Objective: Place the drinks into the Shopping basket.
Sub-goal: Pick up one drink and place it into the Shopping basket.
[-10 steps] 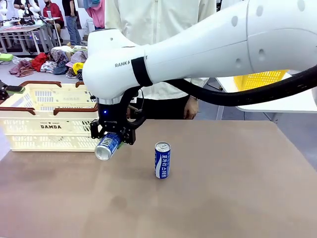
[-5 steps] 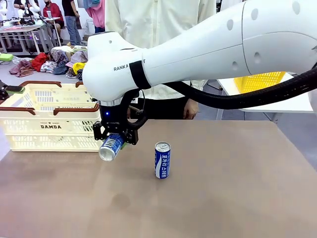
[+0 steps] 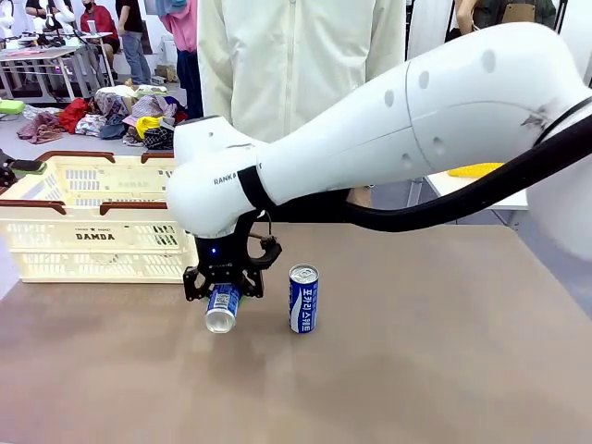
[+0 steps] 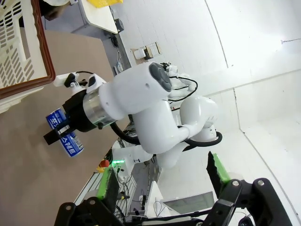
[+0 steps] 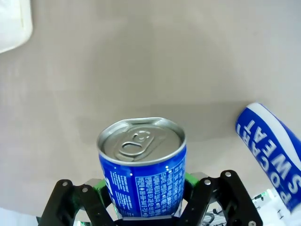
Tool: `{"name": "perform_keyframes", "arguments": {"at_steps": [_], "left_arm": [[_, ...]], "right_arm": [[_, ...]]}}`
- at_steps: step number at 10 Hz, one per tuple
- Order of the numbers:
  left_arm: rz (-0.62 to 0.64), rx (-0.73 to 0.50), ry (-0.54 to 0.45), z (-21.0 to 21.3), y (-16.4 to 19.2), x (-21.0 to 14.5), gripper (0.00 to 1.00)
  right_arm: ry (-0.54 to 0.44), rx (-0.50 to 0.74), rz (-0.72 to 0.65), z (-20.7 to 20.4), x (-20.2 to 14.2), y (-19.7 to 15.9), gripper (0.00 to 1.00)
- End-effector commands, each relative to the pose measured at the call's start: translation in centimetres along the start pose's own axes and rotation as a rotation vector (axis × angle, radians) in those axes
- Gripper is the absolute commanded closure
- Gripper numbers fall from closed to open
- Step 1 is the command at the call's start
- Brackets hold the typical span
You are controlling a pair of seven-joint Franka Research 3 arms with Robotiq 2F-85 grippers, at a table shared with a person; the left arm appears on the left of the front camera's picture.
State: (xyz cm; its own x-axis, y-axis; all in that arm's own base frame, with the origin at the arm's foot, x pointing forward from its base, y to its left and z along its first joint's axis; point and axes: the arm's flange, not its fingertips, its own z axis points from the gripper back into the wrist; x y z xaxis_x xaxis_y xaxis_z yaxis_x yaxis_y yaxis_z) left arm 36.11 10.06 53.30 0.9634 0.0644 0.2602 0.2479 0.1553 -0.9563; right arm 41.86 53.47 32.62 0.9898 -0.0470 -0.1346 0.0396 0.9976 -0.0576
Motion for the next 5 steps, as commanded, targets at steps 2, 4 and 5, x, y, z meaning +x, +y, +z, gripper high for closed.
{"name": "perform_keyframes", "arguments": {"at_steps": [2, 4, 5], "left_arm": [[-0.007, -0.015, -0.002, 0.0, -0.1, -0.2, 0.0], [-0.007, -0.015, -0.002, 0.0, -0.1, -0.2, 0.0], [-0.007, -0.015, -0.002, 0.0, -0.1, -0.2, 0.0]], "right_arm": [[-0.061, 0.014, -0.012, -1.0, -0.2, -0.1, 1.0], [-0.077, -0.024, -0.04, -1.8, 0.1, 0.0, 1.0], [-0.076, -0.021, -0.04, -2.0, 0.3, 0.1, 0.44]]}}
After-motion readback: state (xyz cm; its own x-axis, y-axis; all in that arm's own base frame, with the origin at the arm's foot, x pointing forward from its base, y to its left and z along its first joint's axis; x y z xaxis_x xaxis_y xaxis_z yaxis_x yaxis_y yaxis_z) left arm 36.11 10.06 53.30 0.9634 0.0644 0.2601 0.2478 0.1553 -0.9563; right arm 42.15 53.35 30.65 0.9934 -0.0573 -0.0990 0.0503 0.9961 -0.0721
